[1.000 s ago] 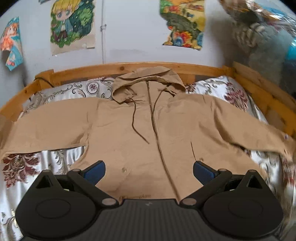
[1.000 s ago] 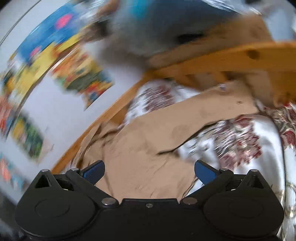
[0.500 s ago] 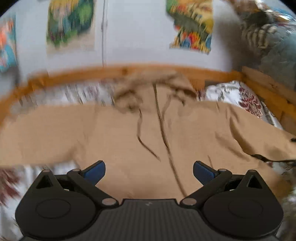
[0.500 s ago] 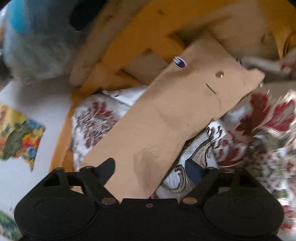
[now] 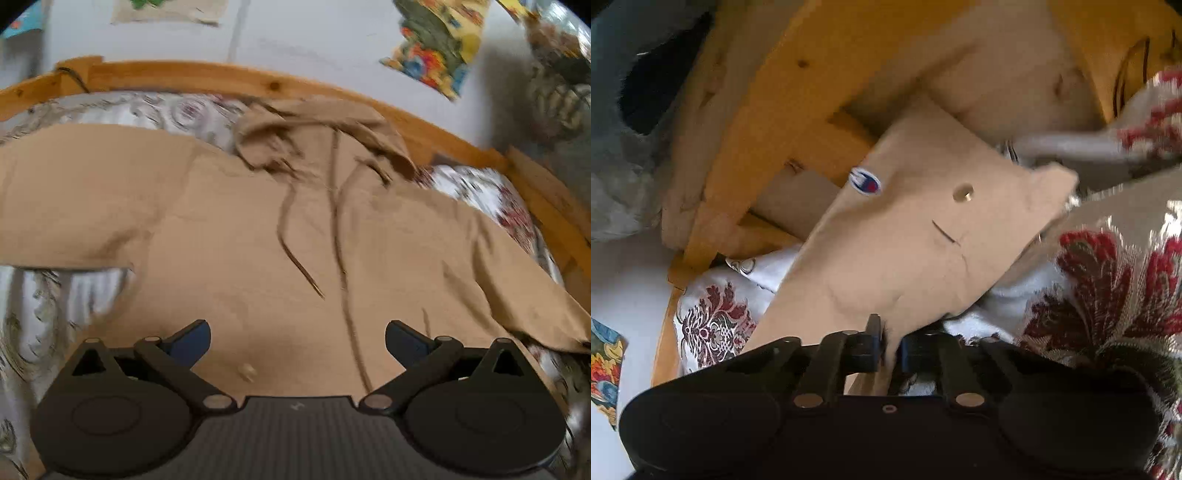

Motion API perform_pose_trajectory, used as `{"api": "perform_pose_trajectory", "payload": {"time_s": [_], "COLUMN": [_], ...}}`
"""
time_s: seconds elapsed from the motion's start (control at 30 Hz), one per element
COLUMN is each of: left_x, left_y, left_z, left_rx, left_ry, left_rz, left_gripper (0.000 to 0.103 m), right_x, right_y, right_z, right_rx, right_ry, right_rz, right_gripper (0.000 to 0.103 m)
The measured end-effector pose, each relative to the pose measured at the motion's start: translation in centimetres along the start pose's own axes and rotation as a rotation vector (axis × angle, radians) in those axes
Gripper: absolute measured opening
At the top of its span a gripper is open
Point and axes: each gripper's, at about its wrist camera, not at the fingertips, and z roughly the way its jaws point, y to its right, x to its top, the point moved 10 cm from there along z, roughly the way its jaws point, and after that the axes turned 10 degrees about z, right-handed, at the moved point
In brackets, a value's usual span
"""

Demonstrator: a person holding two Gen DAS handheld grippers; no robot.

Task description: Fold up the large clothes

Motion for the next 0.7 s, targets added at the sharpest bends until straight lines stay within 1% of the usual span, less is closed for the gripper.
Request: {"api": "perform_pose_trajectory", "payload": {"time_s": [0.03,0.1,0.13,0.2,0.27,0.3,0.37,0.4,0.47,0.5,0.57,0.63,0.67,0.7], "left_x": [0.4,1.0,1.2,1.4,1.4,1.2,0.7,0.4,-0.4,-0.7,-1.3,-1.7,-2.1,-2.2], "left_y": [-1.1,-3.2,-4.5,-6.2,-8.0,-8.8,-10.3,-11.0,-12.3,-12.8,-13.5,-14.0,-14.3,-14.3], "left_z": [-0.1,-0.5,-0.7,-0.7,-0.5,-0.2,0.3,0.5,1.2,1.6,2.3,2.6,2.7,2.8], "left_rx": [0.047,0.135,0.175,0.212,0.232,0.242,0.266,0.274,0.288,0.29,0.293,0.291,0.288,0.285], "left_ry": [0.029,0.083,0.104,0.122,0.137,0.137,0.129,0.124,0.1,0.088,0.07,0.061,0.059,0.055], "left_rz": [-0.019,-0.043,-0.057,-0.099,-0.158,-0.185,-0.237,-0.259,-0.302,-0.321,-0.358,-0.386,-0.39,-0.39], "left_gripper": [0.102,0.102,0.102,0.102,0.102,0.102,0.102,0.102,0.102,0.102,0.102,0.102,0.102,0.102], "right_x": [0.1,0.0,-0.4,-2.6,-6.6,-9.5,-16.5,-19.7,-25.9,-29.1,-34.7,-39.8,-41.6,-43.0], "right_y": [-0.9,-4.3,-6.2,-10.9,-15.3,-17.1,-18.9,-19.1,-18.0,-17.0,-13.9,-9.3,-7.0,-4.7], "right_z": [-0.5,-1.9,-2.7,-5.0,-7.8,-9.4,-11.9,-12.8,-14.0,-14.4,-15.0,-14.7,-14.3,-14.0], "right_rx": [0.011,0.068,0.091,0.171,0.29,0.361,0.503,0.563,0.663,0.702,0.77,0.803,0.797,0.778], "right_ry": [0.024,0.095,0.136,0.243,0.34,0.381,0.433,0.431,0.37,0.341,0.342,0.305,0.273,0.236], "right_rz": [-0.051,-0.221,-0.319,-0.57,-0.831,-0.976,-1.258,-1.365,-1.55,-1.659,-1.923,-2.235,-2.379,-2.499], "right_gripper": [0.004,0.003,0.003,0.003,0.002,0.002,0.002,0.002,0.002,0.002,0.002,0.002,0.002,0.004]}}
